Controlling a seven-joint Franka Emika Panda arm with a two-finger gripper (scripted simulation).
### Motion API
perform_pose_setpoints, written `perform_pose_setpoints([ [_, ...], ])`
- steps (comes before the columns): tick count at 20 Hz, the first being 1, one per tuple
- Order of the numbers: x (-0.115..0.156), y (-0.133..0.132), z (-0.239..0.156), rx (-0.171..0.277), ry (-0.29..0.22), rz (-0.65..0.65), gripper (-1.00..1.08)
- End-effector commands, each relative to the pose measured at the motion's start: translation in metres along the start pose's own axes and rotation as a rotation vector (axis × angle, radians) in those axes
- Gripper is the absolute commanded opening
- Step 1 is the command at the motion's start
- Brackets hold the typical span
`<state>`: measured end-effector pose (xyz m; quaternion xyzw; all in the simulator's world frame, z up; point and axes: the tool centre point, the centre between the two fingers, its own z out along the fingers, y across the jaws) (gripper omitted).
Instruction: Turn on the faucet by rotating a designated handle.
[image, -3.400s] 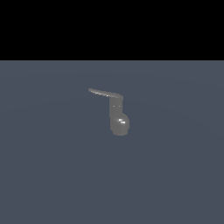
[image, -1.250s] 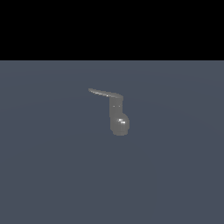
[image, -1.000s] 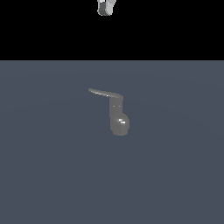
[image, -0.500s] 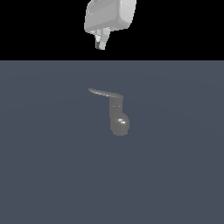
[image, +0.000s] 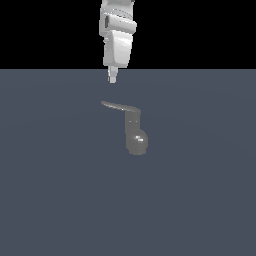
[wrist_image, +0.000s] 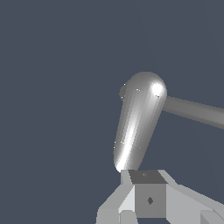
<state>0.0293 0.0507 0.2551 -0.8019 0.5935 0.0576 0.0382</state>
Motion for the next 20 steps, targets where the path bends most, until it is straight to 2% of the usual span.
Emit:
perform_pose_setpoints([
  [1, 0.002, -0.012, 0.018, 0.001, 0.023, 0.07, -1.0],
  [11, 0.008, -0.043, 0.067, 0.018, 0.108, 0.256, -1.0],
  [20, 0.009, -0.051, 0.081, 0.028, 0.136, 0.307, -1.0],
])
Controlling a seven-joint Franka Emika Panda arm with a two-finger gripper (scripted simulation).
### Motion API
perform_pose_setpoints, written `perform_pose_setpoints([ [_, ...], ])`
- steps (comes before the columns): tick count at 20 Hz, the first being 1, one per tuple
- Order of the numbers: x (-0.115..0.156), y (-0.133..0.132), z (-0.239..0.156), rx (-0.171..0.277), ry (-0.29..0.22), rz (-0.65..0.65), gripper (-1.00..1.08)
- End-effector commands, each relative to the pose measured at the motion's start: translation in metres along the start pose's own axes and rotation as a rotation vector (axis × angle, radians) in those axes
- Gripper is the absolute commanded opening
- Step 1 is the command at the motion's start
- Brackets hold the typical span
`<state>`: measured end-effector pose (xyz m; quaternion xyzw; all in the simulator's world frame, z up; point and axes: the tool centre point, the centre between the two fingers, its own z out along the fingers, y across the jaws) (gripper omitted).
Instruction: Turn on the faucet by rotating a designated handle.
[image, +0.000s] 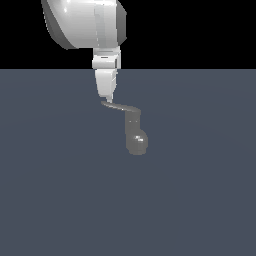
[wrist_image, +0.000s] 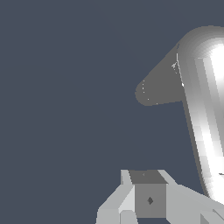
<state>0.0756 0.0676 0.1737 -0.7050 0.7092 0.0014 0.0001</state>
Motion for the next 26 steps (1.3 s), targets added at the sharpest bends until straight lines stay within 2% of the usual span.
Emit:
perform_pose_setpoints([
  [1, 0.0, -0.001, 0.001, 0.002, 0.002, 0.005, -1.0],
  [4, 0.0, -0.001, 0.001, 0.001, 0.002, 0.003, -1.0],
  [26, -0.01, 0.058, 0.001, 0.001, 0.002, 0.004, -1.0],
])
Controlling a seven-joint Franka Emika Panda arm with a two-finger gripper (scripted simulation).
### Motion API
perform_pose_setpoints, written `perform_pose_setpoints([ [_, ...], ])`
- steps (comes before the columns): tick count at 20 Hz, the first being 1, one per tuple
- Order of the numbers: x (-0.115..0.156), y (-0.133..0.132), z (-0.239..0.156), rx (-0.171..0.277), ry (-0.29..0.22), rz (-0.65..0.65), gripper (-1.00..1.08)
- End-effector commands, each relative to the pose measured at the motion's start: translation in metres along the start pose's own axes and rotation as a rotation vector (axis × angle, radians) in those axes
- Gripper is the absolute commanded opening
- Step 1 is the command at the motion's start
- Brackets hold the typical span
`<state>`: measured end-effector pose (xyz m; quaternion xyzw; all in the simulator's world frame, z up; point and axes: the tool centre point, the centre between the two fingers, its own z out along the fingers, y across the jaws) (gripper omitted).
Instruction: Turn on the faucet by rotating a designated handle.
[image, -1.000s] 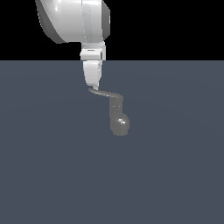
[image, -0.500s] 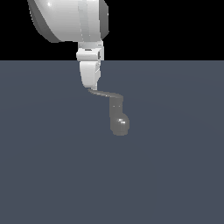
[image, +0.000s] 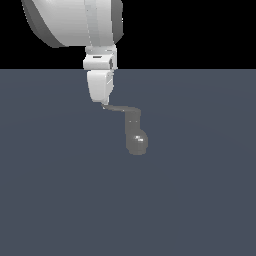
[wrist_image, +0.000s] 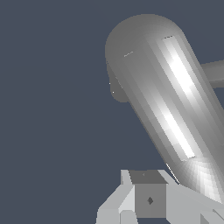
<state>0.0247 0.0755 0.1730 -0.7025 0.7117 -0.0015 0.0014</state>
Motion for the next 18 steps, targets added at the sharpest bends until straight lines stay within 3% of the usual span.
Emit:
perform_pose_setpoints([
  [1, -0.003, 0.009, 0.0, -0.005, 0.0, -0.003, -1.0],
  [18, 0.013, 0.045, -0.001, -0.001, 0.0, -0.001, -1.0],
])
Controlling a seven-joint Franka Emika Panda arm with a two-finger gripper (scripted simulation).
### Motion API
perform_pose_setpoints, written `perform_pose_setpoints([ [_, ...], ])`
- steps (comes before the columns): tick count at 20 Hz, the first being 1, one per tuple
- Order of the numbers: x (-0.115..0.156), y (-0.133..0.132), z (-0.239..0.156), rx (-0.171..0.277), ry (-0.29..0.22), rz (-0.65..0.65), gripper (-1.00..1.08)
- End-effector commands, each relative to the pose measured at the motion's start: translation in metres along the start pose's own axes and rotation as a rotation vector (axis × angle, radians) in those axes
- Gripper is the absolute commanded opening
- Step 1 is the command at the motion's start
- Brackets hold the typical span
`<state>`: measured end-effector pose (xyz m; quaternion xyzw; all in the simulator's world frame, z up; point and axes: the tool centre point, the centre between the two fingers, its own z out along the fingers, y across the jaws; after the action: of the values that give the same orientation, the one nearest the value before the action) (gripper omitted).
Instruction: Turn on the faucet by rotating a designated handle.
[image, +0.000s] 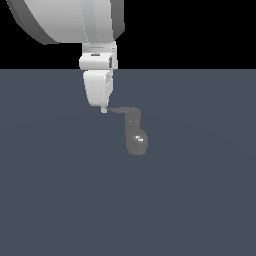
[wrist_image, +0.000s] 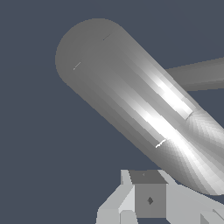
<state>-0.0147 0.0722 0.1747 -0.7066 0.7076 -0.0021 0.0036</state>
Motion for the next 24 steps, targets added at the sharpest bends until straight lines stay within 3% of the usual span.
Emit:
perform_pose_setpoints([
  [1, 0.011, 0.008, 0.001, -0.005, 0.002, 0.011, -1.0],
  [17, 0.035, 0.049, 0.001, -0.008, 0.002, 0.009, -1.0],
  [19, 0.029, 0.045, -0.001, -0.003, 0.0, 0.0, -1.0],
  [24, 0.06, 0.052, 0.0, -0.005, 0.001, 0.004, -1.0],
])
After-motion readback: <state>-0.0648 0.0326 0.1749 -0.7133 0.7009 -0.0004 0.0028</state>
